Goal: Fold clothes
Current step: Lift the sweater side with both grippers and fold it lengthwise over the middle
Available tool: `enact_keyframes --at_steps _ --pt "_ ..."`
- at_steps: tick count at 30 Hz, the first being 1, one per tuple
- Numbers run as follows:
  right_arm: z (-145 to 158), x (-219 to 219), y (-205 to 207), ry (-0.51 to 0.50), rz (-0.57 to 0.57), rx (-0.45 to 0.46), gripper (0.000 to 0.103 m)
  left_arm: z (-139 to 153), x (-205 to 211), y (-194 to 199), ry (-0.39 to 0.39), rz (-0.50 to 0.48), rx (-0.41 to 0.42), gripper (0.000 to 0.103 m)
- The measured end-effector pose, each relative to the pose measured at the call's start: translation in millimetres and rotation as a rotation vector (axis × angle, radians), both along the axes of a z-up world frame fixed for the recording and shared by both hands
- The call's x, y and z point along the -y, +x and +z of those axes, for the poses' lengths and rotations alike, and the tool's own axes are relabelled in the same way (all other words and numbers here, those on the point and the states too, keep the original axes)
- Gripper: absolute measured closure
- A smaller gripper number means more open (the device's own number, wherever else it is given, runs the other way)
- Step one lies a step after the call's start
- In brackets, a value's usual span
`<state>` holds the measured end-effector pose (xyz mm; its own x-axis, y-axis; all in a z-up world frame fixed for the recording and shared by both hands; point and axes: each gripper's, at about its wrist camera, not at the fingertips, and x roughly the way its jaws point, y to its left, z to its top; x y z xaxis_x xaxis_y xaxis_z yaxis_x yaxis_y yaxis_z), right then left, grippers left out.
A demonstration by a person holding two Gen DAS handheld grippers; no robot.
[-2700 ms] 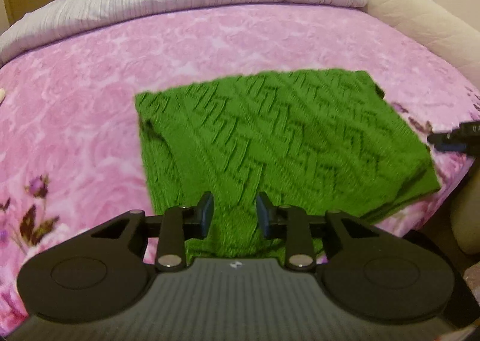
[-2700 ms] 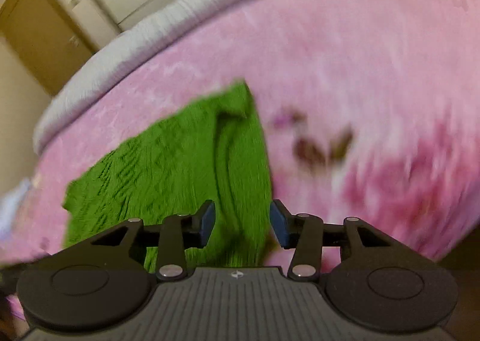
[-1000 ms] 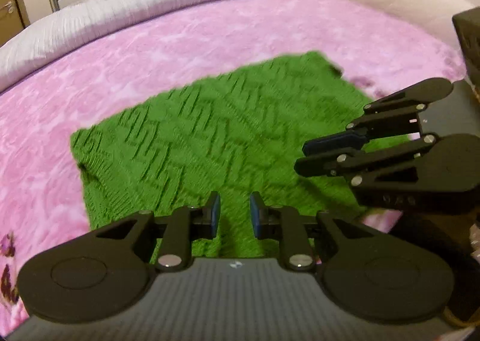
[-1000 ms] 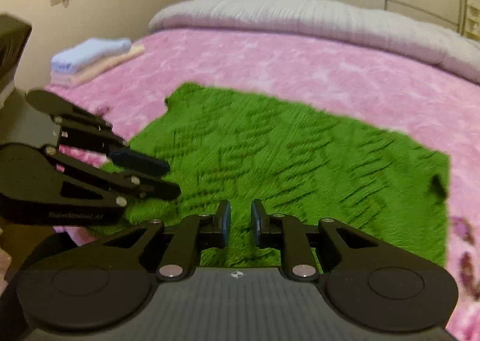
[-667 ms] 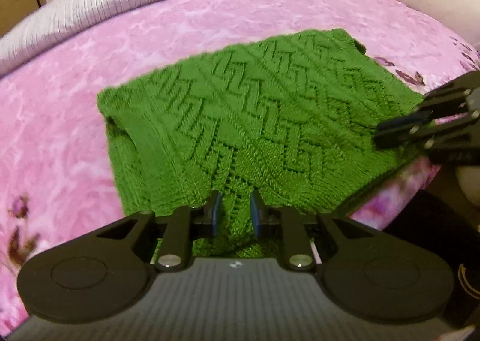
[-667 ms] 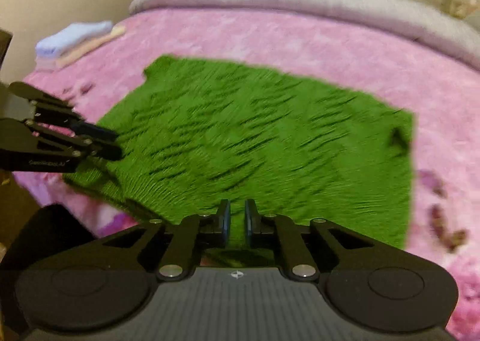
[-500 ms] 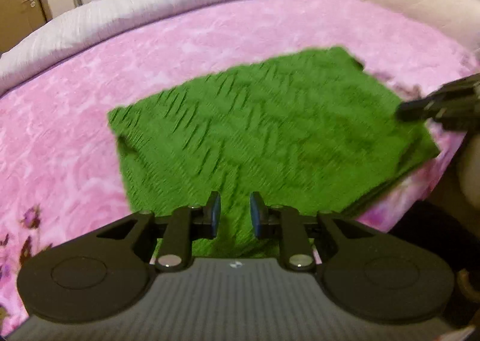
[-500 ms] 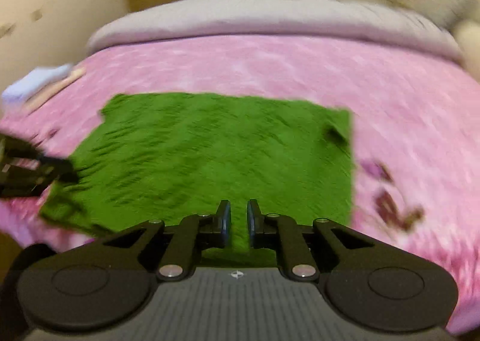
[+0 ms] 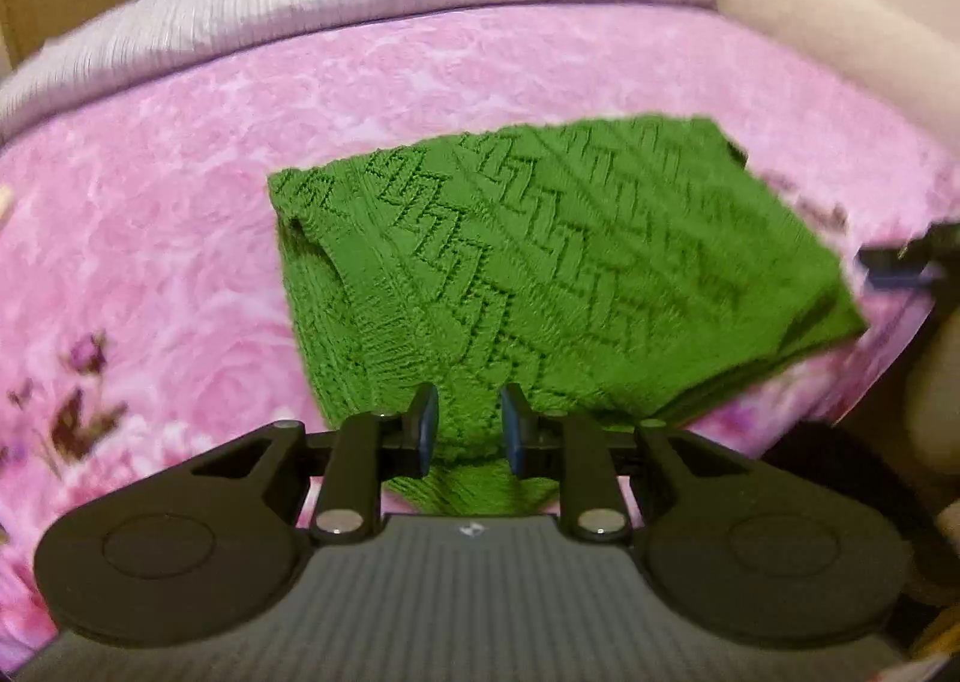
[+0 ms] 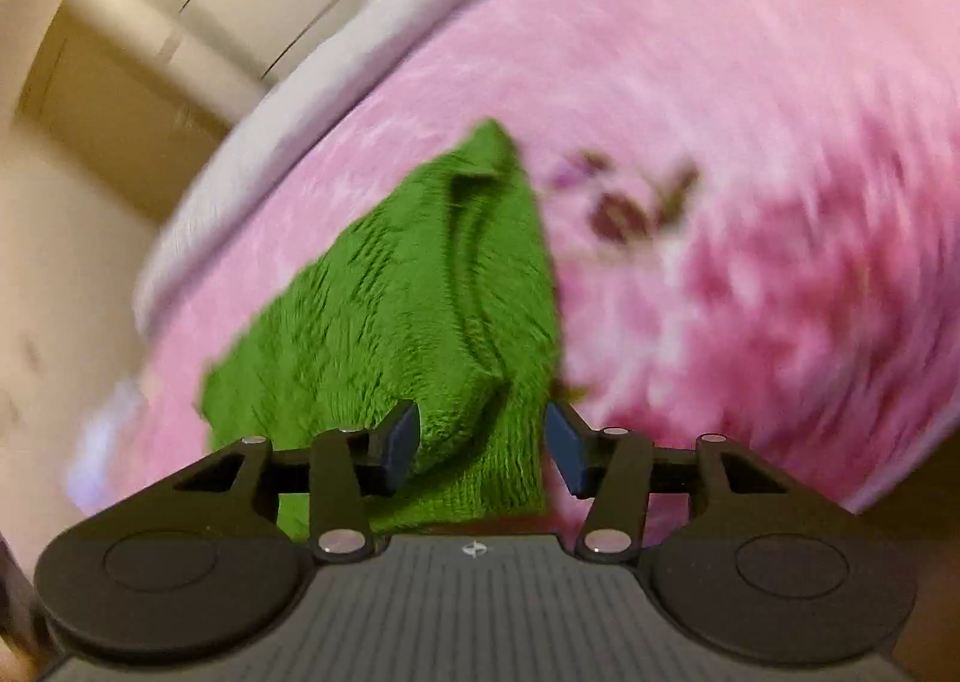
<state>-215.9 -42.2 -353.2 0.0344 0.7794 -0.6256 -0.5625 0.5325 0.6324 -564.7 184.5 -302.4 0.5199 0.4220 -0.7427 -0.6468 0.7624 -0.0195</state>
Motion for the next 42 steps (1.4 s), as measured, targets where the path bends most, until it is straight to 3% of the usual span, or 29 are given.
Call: enact_keyframes --at_steps 3,8,11,13,17,21,23,26,31,33,36,37,40,42 --pt "-23 7 15 0.061 -0.087 -0.187 0.05 2 -4 -6 -0.042 0.028 0.039 0.083" --pt "-37 -2 15 0.128 -0.119 -0.264 0.05 -6 -16 -15 -0.099 0.074 0.073 0.081" --pt "-38 -9 14 0.128 -0.127 -0.265 0.051 -15 -25 -16 -0.13 0.084 0.093 0.081" --pt "-34 -14 12 0.09 -0.127 -0.238 0.068 -26 -28 -13 -0.148 0.08 0.074 0.081" --pt "-20 -27 6 -0.016 -0.106 -0.172 0.08 -31 -31 -11 -0.148 0.071 0.066 0.08" --pt "16 -46 -11 -0.108 -0.06 0.0 0.085 -22 -31 -22 -0.144 0.071 0.098 0.08" --pt "44 -63 -36 -0.131 0.025 0.2 0.085 -17 -32 -34 -0.134 0.101 0.12 0.08" --pt "84 -99 -97 -0.139 0.209 0.573 0.085 -12 -38 -54 -0.148 0.139 0.165 0.08" --pt "86 -151 -208 -0.104 0.593 0.935 0.085 -7 -43 -81 -0.169 0.19 0.229 0.08" --pt "72 -160 -237 -0.104 0.726 0.942 0.087 -6 -44 -91 -0.18 0.202 0.251 0.08" --pt "46 -172 -257 -0.131 0.852 0.854 0.088 -9 -45 -103 -0.203 0.221 0.258 0.08" --pt "37 -176 -260 -0.145 0.884 0.821 0.083 -11 -45 -105 -0.212 0.226 0.259 0.08" --pt "39 -170 -260 -0.112 0.874 0.768 0.063 -15 -44 -111 -0.232 0.233 0.264 0.08" --pt "47 -168 -251 -0.087 0.846 0.729 0.063 -17 -45 -111 -0.248 0.231 0.276 0.08"
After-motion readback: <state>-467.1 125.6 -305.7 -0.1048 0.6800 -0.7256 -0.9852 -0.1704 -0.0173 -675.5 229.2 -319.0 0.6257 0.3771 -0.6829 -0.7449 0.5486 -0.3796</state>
